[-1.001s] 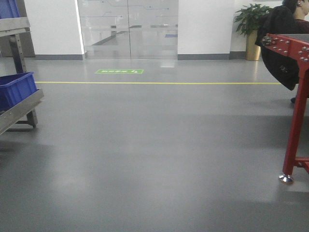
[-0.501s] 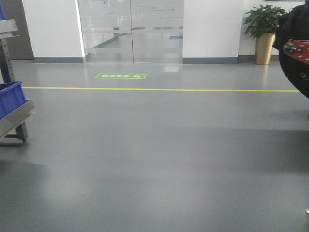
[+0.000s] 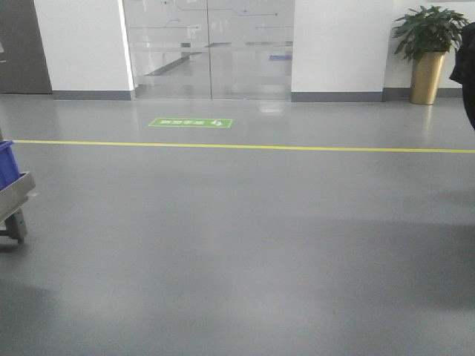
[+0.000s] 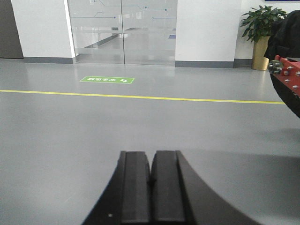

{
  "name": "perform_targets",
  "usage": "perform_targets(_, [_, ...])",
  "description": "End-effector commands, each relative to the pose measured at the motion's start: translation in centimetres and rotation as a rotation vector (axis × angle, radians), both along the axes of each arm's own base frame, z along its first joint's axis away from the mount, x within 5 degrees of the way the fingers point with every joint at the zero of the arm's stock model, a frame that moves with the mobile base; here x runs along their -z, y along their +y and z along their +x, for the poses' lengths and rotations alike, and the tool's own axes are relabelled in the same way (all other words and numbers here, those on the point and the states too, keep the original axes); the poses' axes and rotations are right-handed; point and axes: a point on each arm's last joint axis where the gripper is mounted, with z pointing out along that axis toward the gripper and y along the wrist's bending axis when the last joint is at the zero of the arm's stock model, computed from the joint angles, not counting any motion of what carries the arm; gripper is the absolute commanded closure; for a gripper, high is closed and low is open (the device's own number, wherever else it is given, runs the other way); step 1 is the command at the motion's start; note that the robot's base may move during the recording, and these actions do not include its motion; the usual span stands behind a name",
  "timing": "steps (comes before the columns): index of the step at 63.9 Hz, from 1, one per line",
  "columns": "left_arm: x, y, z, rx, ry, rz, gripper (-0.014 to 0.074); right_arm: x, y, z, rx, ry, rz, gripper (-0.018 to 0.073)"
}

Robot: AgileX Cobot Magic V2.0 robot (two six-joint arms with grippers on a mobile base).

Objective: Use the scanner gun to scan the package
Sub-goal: 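Drive the base across the floor toward the red-framed table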

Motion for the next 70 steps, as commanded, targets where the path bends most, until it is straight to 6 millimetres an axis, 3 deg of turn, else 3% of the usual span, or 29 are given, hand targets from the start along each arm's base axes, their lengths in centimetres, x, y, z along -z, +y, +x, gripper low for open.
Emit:
perform_targets(1, [-0.3,-0.02,-0.07,0.004,-0.025,-0.008,0.0708,-0.2,-0.01,-0.03,0.0,-0.024,-0.009,0.0712])
perform_targets(70, [-0.3,-0.02,-0.07,0.004,-0.025,-0.008,0.0708,-0.2,-0.01,-0.03,0.0,-0.024,-0.009,0.0712])
